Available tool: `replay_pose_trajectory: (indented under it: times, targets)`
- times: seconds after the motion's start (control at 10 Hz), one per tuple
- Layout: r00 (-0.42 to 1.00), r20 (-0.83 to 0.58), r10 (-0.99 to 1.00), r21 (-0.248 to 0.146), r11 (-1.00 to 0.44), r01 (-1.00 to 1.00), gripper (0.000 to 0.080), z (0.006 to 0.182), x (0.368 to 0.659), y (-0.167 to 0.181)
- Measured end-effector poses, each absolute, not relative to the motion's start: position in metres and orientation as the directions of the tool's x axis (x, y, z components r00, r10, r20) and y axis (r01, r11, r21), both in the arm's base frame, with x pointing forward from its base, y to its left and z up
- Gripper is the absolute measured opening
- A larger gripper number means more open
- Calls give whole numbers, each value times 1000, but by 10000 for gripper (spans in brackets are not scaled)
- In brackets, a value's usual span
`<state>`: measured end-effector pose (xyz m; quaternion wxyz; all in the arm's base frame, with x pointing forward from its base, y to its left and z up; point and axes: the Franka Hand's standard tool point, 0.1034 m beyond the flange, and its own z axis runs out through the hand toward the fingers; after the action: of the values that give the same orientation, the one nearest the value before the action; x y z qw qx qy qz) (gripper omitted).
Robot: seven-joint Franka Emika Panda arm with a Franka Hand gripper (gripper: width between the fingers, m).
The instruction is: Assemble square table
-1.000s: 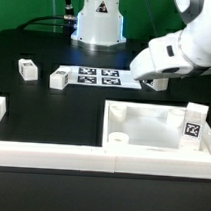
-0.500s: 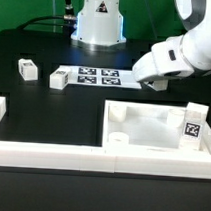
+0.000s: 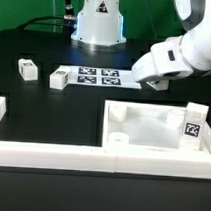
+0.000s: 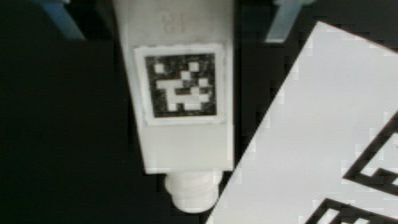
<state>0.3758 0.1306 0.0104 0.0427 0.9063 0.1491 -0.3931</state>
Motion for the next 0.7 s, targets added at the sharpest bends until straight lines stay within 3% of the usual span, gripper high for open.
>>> replay_pose_trajectory:
  times: [0.4,0.7]
  targets:
    - [643,-729,234,-43,-953,299,290,15,379,129]
    - [664,-716,217,-61,-966,250,290,90,441,101]
